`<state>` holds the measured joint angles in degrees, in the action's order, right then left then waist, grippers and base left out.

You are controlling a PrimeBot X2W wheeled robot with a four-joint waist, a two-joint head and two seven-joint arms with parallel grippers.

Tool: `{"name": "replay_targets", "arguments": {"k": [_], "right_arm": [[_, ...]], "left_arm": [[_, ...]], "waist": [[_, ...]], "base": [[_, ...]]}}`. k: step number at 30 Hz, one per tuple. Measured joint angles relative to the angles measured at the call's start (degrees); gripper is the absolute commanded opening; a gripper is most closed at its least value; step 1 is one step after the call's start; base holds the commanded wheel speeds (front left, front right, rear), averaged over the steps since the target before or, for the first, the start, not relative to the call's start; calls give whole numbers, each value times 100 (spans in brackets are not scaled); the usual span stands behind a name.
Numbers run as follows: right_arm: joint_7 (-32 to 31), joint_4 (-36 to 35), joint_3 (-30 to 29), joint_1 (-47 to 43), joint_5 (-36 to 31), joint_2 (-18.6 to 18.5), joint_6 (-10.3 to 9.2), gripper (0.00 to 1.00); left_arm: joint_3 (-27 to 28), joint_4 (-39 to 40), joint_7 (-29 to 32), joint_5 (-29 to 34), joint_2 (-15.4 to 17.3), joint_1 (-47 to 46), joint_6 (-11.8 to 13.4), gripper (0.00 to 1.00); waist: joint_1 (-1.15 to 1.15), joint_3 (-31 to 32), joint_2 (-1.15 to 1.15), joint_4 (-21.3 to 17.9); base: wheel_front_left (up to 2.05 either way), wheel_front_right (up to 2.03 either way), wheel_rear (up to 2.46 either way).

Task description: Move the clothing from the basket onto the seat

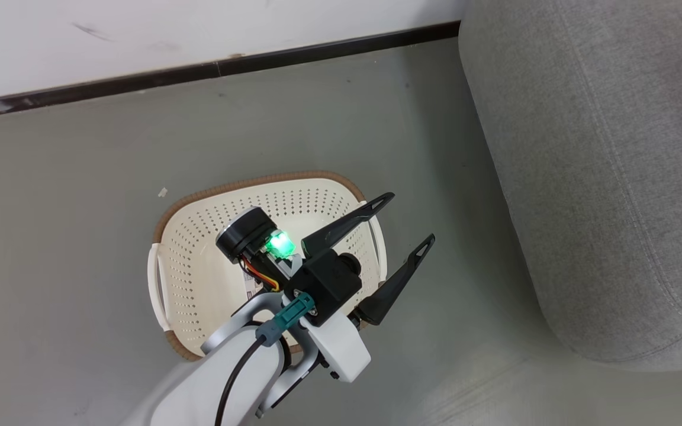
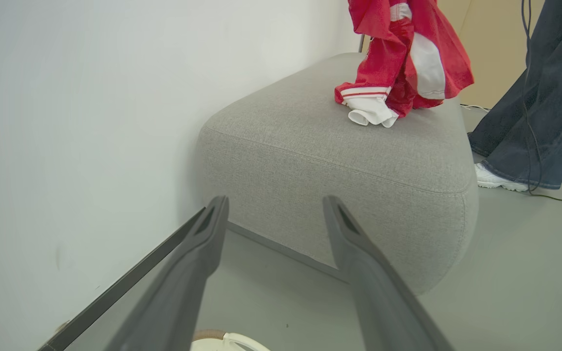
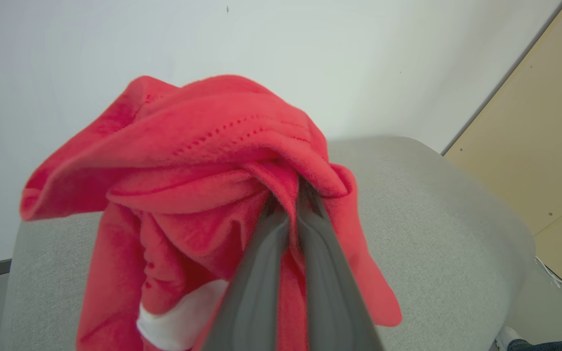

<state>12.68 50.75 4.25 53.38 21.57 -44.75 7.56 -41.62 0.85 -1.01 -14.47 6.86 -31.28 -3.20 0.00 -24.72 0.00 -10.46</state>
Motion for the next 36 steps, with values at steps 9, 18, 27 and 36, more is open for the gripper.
{"name": "replay_targets", "arguments": {"k": [9, 18, 27, 36], "right_arm": [[101, 449, -226, -40, -57, 509, 0, 0], [146, 614, -133, -15, -372, 1069, 0, 0], [149, 702, 20, 108, -703, 1255, -1, 0], [149, 736, 246, 108, -806, 1575, -1, 100]], "left_arm": [[-1, 0, 26, 45, 3, -152, -49, 100], [3, -24, 26, 45, 8, -242, -55, 100], [26, -132, -16, 45, 10, -245, -55, 100], [53, -244, -113, 37, 12, -245, -55, 100]], "waist": [[0, -266, 0, 60], [0, -424, 0, 136], [0, -461, 0, 176], [0, -397, 0, 67]], "base": [[0, 0, 0], [0, 0, 0], [0, 0, 0], [0, 0, 0]]}}
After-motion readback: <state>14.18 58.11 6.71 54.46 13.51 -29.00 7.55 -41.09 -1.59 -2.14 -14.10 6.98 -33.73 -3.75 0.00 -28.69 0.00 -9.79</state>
